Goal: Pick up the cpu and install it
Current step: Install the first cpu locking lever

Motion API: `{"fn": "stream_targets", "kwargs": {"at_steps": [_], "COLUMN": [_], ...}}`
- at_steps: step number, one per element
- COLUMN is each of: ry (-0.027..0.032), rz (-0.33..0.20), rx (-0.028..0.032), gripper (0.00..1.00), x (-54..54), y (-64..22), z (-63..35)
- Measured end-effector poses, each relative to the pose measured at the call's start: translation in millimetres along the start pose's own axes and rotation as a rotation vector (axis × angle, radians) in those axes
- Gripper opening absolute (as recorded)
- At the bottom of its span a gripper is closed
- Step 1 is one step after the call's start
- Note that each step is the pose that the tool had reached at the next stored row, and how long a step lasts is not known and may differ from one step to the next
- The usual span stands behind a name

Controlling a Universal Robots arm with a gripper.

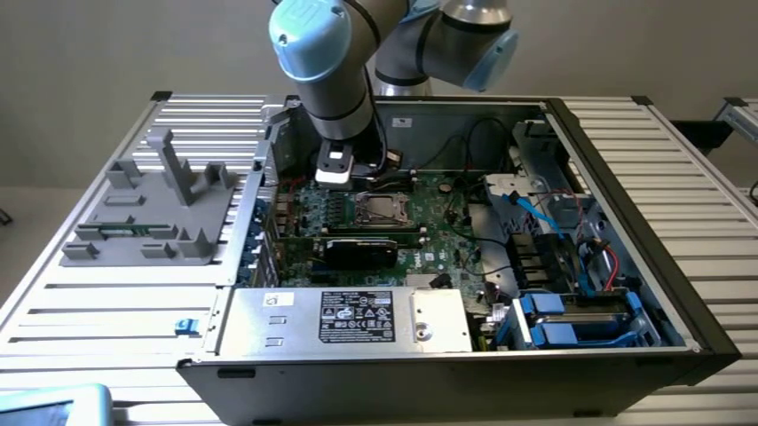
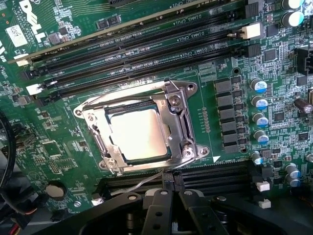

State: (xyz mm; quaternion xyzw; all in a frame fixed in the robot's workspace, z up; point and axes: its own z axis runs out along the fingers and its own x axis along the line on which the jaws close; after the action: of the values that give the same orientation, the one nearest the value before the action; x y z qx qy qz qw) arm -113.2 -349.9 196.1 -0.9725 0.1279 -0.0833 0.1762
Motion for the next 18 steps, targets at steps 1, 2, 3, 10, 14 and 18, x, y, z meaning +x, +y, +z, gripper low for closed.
{"fn": "stream_targets", "kwargs": {"at_steps": [1,2,3,10,14,18], "ry": [0.0004,0.0009,0.0013,0.0036,0.0047,0.0046], "rz": [0.001,0.002,0.003,0.009,0.011,0.015], "rx": [-0.0001,-0.0001,-0.0002,-0.001,-0.0012,-0.002], "gripper": [0.11,0.11,0.11,0.11,0.11,0.11], "x": [0.2,0.3,0.5,1.8,2.7,2.6], "y": [0.0,0.1,0.1,0.5,0.2,0.0], "z": [0.2,0.5,0.8,3.0,4.0,4.1]}}
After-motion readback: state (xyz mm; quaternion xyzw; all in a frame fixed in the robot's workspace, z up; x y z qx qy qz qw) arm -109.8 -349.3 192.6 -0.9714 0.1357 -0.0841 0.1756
